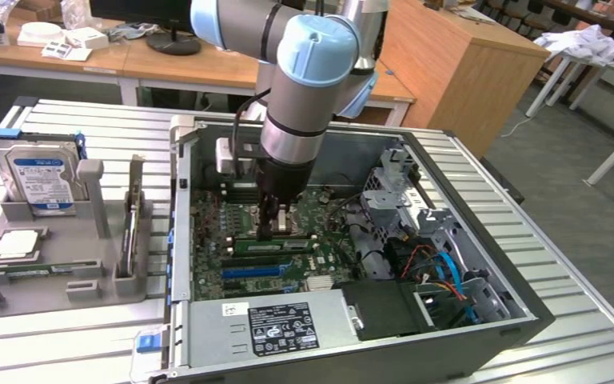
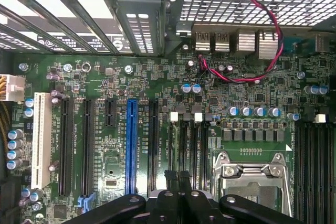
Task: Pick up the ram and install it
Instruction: 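Press down the ram until it locks into place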
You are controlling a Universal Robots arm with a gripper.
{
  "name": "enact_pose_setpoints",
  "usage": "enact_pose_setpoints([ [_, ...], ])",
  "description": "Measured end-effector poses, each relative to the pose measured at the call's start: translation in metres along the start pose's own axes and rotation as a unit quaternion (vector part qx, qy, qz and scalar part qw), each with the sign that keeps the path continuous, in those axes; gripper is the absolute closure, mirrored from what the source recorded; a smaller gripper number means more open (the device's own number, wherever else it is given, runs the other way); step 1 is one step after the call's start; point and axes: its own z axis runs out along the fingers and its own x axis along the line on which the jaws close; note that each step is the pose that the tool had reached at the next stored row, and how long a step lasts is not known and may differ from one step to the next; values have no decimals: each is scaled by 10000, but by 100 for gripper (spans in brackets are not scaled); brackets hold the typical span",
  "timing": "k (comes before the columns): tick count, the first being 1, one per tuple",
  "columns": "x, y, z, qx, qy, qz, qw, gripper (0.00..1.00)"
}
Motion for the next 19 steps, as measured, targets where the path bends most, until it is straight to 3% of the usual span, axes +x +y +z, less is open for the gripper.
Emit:
enact_pose_setpoints([
  [19,1,-1,33,1,-2,0,10000,89],
])
